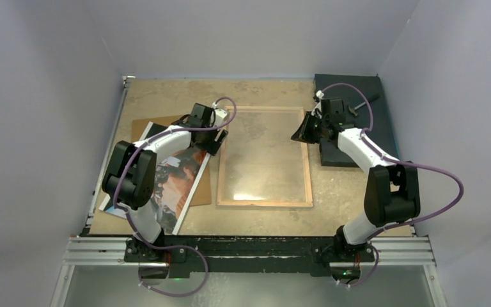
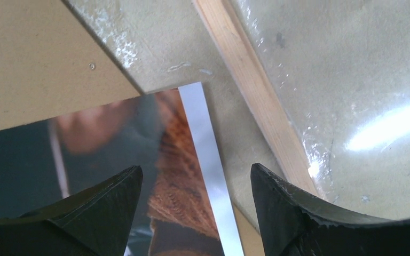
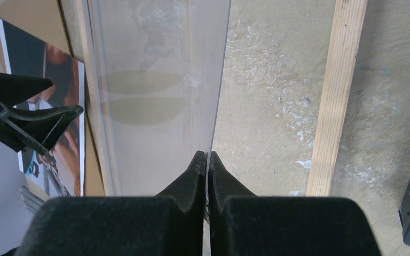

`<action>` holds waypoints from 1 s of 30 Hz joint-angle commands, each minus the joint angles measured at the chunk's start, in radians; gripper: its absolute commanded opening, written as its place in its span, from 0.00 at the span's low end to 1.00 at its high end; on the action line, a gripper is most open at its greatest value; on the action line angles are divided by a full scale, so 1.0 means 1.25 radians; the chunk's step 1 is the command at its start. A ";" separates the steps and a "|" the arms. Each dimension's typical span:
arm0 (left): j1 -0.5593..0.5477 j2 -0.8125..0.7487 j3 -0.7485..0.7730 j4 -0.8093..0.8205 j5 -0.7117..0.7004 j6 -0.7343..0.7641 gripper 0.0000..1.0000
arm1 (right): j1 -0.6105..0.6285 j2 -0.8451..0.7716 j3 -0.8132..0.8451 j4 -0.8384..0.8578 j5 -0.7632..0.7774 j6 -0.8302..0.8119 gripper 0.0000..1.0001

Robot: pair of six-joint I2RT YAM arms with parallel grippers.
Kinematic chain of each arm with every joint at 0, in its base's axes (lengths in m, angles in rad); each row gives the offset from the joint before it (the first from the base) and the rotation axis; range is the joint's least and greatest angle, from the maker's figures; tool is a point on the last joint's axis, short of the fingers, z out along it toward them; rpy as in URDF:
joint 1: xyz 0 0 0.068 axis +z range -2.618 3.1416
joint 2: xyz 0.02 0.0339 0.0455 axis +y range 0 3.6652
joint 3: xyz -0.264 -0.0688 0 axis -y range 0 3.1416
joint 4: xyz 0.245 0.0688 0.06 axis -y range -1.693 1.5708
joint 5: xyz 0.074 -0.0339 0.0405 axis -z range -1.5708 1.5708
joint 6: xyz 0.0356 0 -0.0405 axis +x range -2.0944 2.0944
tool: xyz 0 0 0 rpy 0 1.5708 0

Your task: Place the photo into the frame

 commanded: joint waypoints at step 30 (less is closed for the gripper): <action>-0.023 0.007 -0.063 0.108 -0.037 0.031 0.62 | -0.014 0.025 0.005 0.048 -0.109 0.042 0.00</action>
